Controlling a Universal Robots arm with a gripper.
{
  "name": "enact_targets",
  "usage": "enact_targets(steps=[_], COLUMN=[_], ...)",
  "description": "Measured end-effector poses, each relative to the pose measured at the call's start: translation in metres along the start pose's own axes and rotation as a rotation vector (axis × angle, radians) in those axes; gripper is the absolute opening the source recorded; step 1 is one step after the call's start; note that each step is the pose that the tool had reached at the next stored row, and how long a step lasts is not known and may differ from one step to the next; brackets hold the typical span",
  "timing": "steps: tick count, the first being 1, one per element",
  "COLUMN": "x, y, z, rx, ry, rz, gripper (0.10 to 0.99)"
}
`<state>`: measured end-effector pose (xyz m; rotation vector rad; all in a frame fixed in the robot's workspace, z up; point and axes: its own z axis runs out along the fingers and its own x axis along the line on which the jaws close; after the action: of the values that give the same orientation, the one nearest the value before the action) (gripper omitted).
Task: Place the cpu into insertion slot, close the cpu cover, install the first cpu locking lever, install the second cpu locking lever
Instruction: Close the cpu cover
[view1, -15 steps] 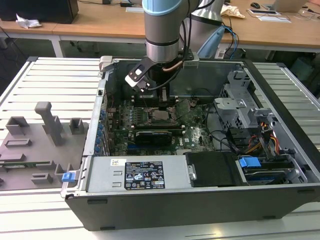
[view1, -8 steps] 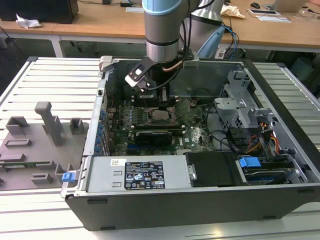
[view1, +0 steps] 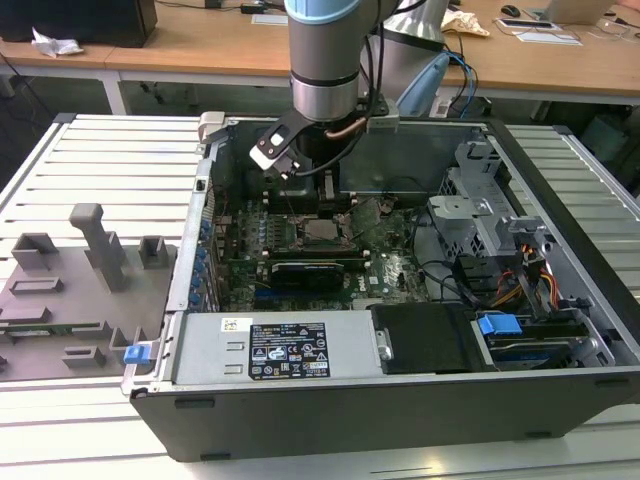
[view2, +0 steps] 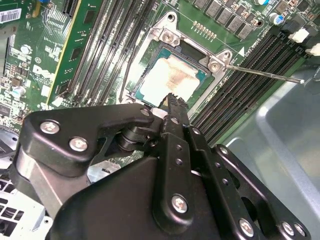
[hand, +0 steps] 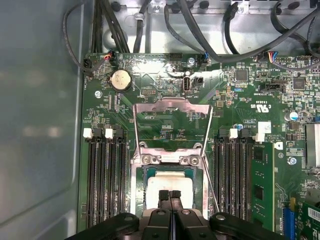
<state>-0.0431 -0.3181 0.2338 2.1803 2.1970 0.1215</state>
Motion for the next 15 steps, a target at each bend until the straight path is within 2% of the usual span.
enact_targets(steps=[15], x=[0.0001], y=[0.0012], z=[-0.0035], rx=[0.000], ry=[0.0001], rz=[0.000], gripper=[0.106])
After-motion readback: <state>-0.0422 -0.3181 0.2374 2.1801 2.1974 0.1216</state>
